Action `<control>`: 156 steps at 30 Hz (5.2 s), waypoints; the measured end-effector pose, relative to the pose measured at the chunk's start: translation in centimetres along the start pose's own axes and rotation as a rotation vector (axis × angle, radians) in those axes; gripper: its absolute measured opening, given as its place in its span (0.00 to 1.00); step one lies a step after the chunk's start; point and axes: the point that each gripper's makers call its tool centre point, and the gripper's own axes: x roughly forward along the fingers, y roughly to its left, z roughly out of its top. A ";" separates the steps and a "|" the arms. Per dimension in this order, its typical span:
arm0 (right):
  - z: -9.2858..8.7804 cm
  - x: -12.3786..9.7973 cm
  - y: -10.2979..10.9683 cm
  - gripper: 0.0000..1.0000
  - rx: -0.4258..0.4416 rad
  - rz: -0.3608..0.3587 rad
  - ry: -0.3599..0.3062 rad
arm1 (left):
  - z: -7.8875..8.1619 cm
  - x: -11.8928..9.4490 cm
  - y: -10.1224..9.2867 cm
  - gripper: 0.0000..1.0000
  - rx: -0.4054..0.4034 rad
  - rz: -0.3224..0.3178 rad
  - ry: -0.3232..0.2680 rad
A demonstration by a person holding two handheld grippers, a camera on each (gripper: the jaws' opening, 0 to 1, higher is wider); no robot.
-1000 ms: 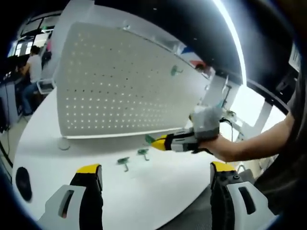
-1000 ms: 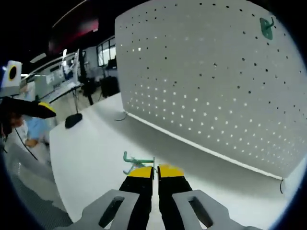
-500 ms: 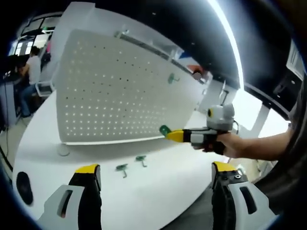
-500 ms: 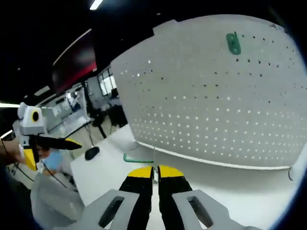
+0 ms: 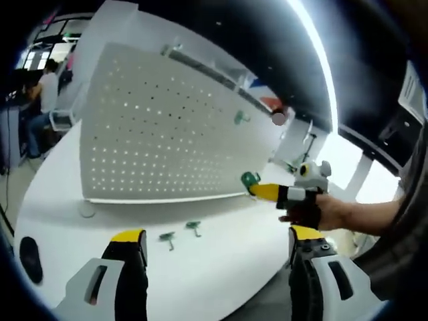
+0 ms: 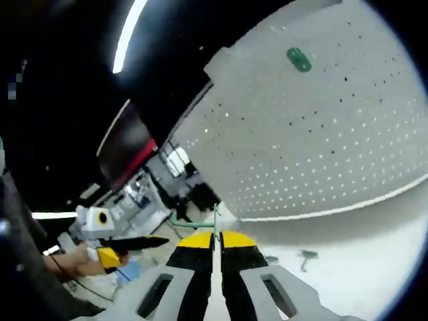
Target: Insert the hook assembly into the mounting plate slot until the hook locks in place.
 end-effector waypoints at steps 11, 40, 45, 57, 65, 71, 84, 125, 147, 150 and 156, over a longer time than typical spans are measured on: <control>-3.1 -0.4 4.6 0.01 0.107 0.219 0.020 | 2.3 1.4 -2.7 0.65 -0.049 -0.147 -0.046; -3.5 -0.6 11.1 0.01 0.116 0.535 0.045 | 3.2 1.2 -8.9 0.07 -0.159 -0.497 -0.034; -3.6 -1.0 11.6 0.02 0.108 0.555 0.054 | 3.1 0.9 -9.3 0.04 -0.154 -0.526 -0.021; -3.5 -1.2 11.4 0.05 0.021 0.519 0.098 | 3.2 1.3 -10.2 0.01 -0.042 -0.514 -0.034; -3.8 -0.5 10.3 0.08 -0.038 0.403 0.154 | 3.0 1.8 -9.5 0.01 0.055 -0.430 -0.024; -3.9 -0.2 9.6 0.09 -0.241 0.316 0.201 | 3.1 2.2 -8.8 0.01 0.062 -0.374 -0.015; -5.2 0.0 7.1 0.09 -0.396 0.160 0.246 | 1.8 3.0 -7.3 0.01 0.102 -0.280 0.039; -6.0 2.0 6.5 0.04 -0.578 -0.096 0.300 | -1.2 3.9 -2.7 0.02 -0.053 -0.001 0.101; -5.5 2.3 6.4 0.01 -0.603 -0.126 0.285 | -0.5 3.9 -3.4 0.02 -0.098 -0.012 0.071; -5.3 2.2 6.5 0.01 -0.621 -0.126 0.276 | -0.4 3.9 -3.5 0.02 -0.102 -0.016 0.065; -4.0 1.8 7.3 0.00 -0.570 -0.116 0.213 | 0.8 3.6 -4.1 0.03 -0.152 -0.067 0.022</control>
